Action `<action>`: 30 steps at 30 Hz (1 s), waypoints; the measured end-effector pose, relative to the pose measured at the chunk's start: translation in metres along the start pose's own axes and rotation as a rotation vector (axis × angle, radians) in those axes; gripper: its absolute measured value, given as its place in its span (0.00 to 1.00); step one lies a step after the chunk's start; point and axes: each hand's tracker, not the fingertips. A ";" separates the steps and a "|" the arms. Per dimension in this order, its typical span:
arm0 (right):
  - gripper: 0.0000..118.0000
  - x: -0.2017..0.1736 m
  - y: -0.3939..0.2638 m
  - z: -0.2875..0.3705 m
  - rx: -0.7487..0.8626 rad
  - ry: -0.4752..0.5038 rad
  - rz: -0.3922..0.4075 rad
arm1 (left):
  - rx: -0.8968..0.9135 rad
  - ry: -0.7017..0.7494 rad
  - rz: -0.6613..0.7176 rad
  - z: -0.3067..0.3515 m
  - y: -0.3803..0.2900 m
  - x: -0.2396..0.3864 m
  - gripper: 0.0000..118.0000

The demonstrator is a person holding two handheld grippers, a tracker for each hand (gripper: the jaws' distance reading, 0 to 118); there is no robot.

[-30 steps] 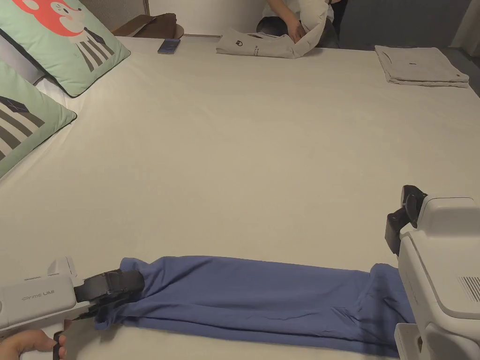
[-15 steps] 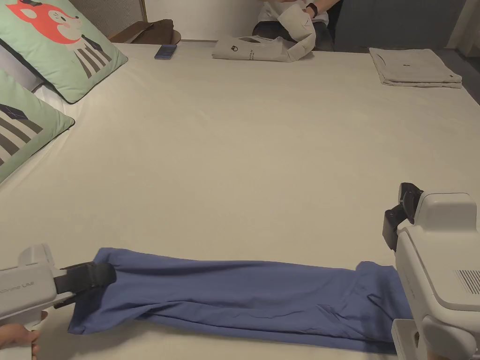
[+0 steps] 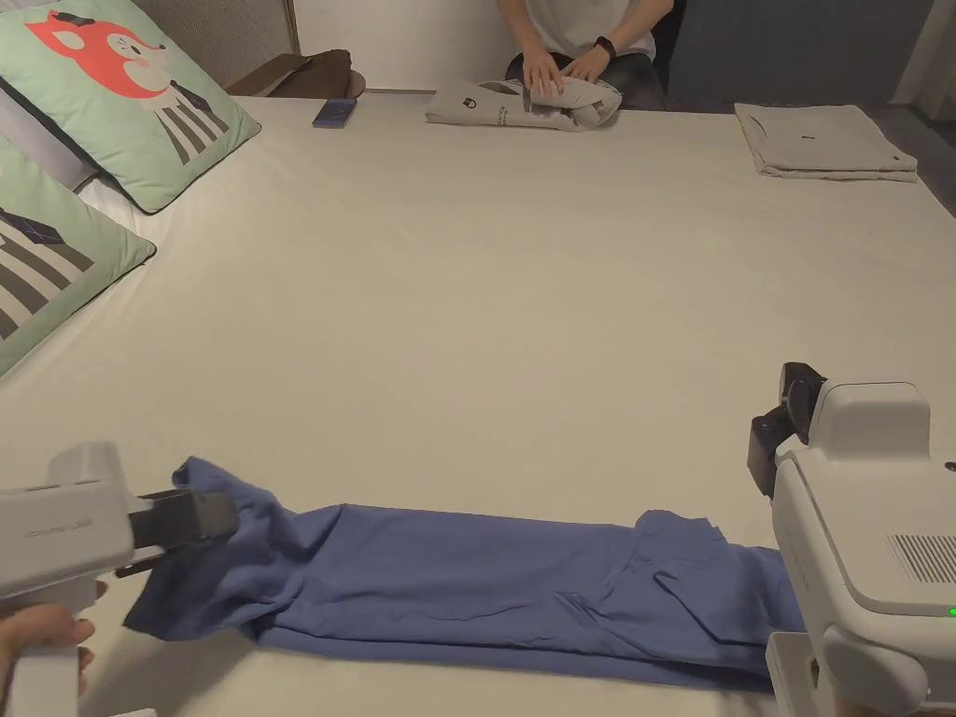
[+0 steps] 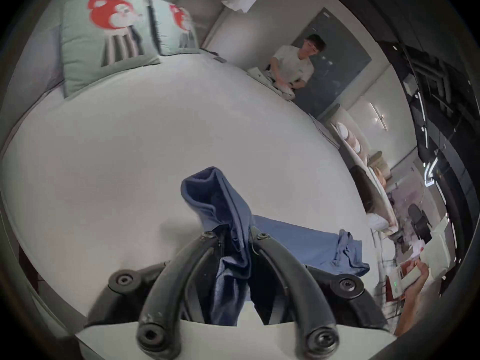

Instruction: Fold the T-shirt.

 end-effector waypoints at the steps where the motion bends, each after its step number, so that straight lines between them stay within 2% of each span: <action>1: 0.00 0.001 0.000 0.001 0.000 0.001 0.000 | -0.002 0.007 -0.020 -0.005 -0.002 0.013 0.08; 8: 0.00 0.011 -0.002 0.007 0.000 -0.001 -0.010 | -0.098 -0.031 -0.131 -0.066 -0.030 0.104 0.08; 18: 0.00 0.025 0.000 0.013 0.004 -0.019 0.000 | -0.167 -0.021 -0.190 -0.138 -0.075 0.157 0.08; 22: 0.00 0.029 -0.001 0.015 0.002 -0.027 0.005 | -0.185 0.036 -0.245 -0.149 -0.088 0.166 0.16; 23: 0.00 0.030 -0.001 0.015 0.001 -0.028 0.006 | -0.181 0.027 -0.243 -0.148 -0.089 0.166 0.29; 24: 0.00 0.031 -0.001 0.016 0.001 -0.030 0.007 | -0.184 0.008 -0.244 -0.145 -0.089 0.166 0.56; 25: 0.00 0.031 -0.001 0.016 0.000 -0.032 0.006 | -0.172 -0.022 -0.223 -0.141 -0.090 0.166 0.75; 26: 0.00 0.032 -0.001 0.016 -0.001 -0.033 0.004 | -0.154 -0.050 -0.200 -0.137 -0.090 0.166 0.90; 27: 0.00 0.032 0.000 0.016 -0.004 -0.033 0.002 | -0.129 -0.080 -0.170 -0.128 -0.087 0.166 0.93; 30: 0.00 0.032 -0.001 0.015 -0.007 -0.034 0.001 | -0.030 -0.127 -0.143 -0.100 -0.076 0.164 0.93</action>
